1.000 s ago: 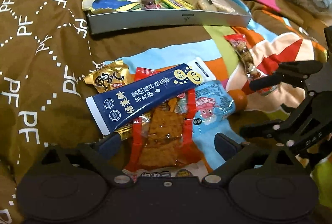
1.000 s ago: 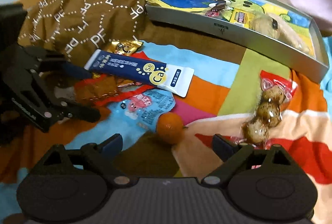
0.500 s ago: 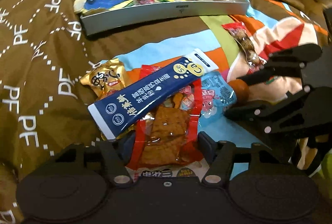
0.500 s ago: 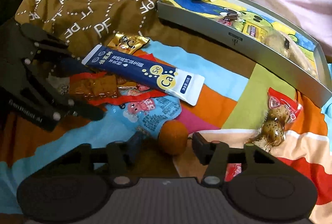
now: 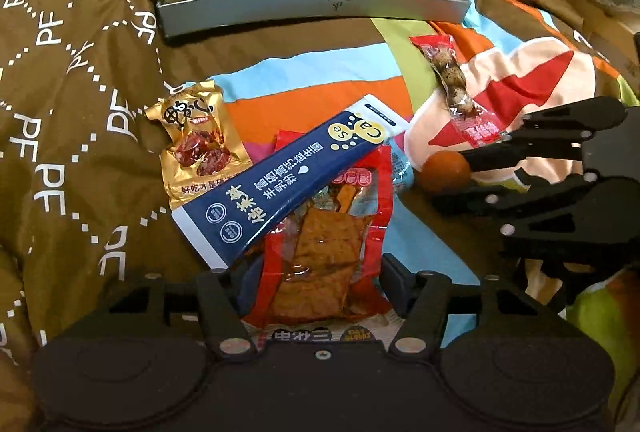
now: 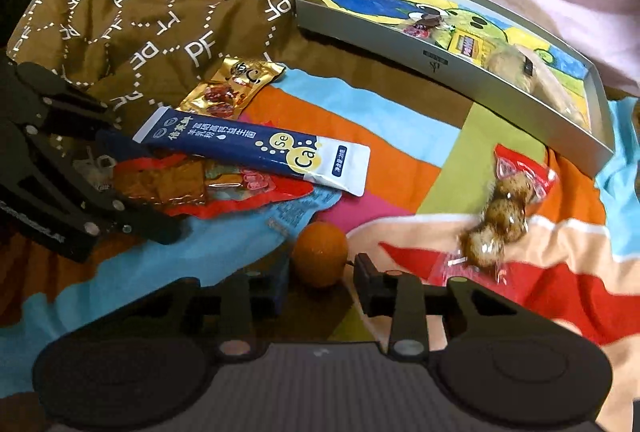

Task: Organize snacks
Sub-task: 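Close the left gripper on the red strip pack while the right closes on the orange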

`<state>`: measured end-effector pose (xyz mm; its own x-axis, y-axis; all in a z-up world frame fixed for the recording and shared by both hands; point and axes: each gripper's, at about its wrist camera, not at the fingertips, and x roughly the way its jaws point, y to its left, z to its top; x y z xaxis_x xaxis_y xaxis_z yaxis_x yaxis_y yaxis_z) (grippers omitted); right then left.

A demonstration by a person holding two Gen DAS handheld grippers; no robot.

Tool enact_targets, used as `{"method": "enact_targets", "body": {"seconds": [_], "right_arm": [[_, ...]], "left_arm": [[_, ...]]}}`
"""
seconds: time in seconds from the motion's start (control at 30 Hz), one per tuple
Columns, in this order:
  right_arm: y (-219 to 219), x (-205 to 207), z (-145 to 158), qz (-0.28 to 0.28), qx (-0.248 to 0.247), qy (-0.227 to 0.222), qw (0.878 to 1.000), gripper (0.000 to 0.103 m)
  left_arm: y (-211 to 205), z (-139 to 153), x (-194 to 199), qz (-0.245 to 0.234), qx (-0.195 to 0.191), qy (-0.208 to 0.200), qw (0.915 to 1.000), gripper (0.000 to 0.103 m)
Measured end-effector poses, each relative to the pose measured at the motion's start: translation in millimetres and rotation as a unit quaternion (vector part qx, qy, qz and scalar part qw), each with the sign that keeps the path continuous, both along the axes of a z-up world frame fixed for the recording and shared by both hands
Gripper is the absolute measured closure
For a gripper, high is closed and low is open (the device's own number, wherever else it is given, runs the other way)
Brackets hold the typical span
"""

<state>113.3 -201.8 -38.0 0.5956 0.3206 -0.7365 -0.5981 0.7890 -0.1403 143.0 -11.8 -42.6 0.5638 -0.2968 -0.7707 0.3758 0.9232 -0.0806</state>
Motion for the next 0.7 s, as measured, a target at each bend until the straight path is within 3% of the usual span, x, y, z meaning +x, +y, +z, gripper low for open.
{"method": "enact_targets", "body": {"seconds": [0.17,0.4,0.5,0.6,0.7], "right_arm": [[2.3,-3.5,-1.2,0.006,0.002,-0.003,1.000,0.065],[6.9,4.3,-7.6,0.007,0.015,-0.005,1.000,0.063],[9.7,5.7,-10.0,0.007,0.017,-0.008,1.000,0.061],[10.4,7.7,-11.6,0.006,0.020,-0.008,1.000,0.060],[11.2,7.2,-11.5,0.007,0.019,-0.007,1.000,0.064]], "left_arm": [[-1.0,-3.3,0.9,-0.001,-0.003,-0.004,1.0000,0.030],[-1.2,-11.6,3.4,0.009,-0.001,-0.022,0.9997,0.029],[-1.9,-12.0,3.5,0.008,0.004,-0.025,0.9996,0.030],[-2.2,-11.4,3.1,0.007,0.005,-0.027,0.9996,0.037],[-2.6,-10.1,2.6,0.009,0.003,-0.025,0.9996,0.040]]}}
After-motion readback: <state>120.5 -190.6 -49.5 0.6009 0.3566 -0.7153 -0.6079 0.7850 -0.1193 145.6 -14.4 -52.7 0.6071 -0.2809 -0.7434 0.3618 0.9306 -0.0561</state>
